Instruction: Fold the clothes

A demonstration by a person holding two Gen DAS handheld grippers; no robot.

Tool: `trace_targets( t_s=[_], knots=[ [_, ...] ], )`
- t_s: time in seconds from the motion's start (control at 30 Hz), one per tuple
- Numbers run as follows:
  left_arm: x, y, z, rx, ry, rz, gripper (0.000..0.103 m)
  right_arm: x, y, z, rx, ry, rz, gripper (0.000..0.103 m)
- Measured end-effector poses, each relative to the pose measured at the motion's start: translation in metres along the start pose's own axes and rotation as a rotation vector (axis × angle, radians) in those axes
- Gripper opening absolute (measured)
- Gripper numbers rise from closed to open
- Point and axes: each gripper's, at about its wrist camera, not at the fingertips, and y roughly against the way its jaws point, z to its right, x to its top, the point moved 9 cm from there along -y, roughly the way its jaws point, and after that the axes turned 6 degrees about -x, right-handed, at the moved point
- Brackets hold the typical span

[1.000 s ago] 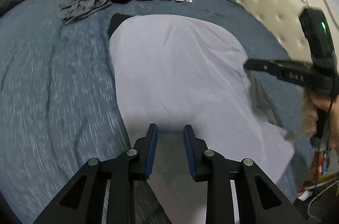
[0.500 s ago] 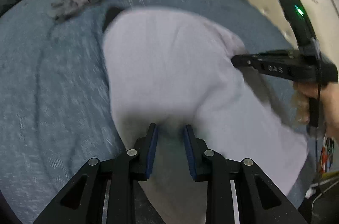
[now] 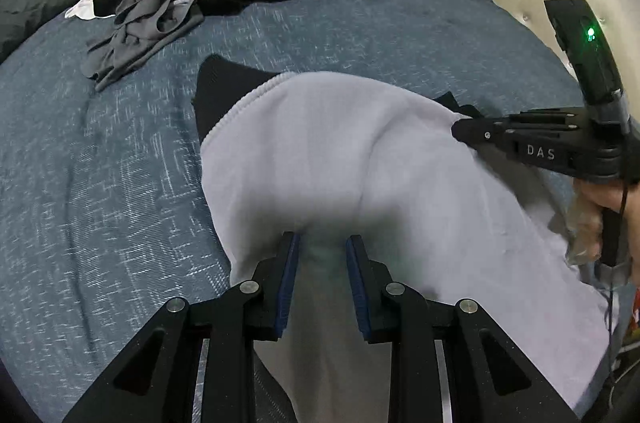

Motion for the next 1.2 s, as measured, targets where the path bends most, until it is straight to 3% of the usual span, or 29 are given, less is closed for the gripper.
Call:
trace_targets(
  t_s=[0.13, 0.23, 0.43, 0.47, 0.53, 0.8, 1.0, 1.07, 1.13, 1.2],
  knots=[
    [-0.002, 0.024, 0.003, -0.018, 0.022, 0.008, 0.027, 0.001, 0.017, -0.003, -0.02, 0.015, 0.01, 0.0],
    [-0.021, 0.053, 0.008, -0.031, 0.031, 0.01, 0.028, -0.011, 0.049, -0.001, 0.008, -0.005, 0.047, 0.0],
    [-0.077, 0.096, 0.01, -0.079, 0.115, -0.019, 0.043, -0.071, 0.103, 0.01, 0.101, -0.111, 0.044, 0.004],
    [-0.087, 0.102, 0.012, -0.092, 0.133, -0.024, 0.047, -0.082, 0.111, 0.013, 0.117, -0.136, 0.041, 0.008],
    [-0.105, 0.108, 0.017, -0.118, 0.156, -0.034, 0.048, -0.105, 0.125, 0.018, 0.141, -0.179, 0.036, 0.028],
    [-0.176, 0.11, 0.04, -0.101, 0.132, -0.114, 0.049, -0.183, 0.16, 0.008, 0.125, -0.189, 0.017, 0.028],
    [-0.191, 0.129, 0.039, -0.131, 0.19, -0.09, 0.049, -0.209, 0.182, 0.004, 0.142, -0.236, -0.001, 0.028],
    [-0.19, 0.139, 0.041, -0.143, 0.193, -0.076, 0.049, -0.215, 0.189, 0.007, 0.131, -0.265, -0.014, 0.032],
    [-0.189, 0.148, 0.044, -0.15, 0.184, -0.067, 0.053, -0.22, 0.195, 0.01, 0.133, -0.301, -0.028, 0.042],
    [-0.187, 0.157, 0.046, -0.163, 0.183, -0.054, 0.057, -0.225, 0.201, 0.01, 0.146, -0.338, -0.034, 0.044]
  ],
)
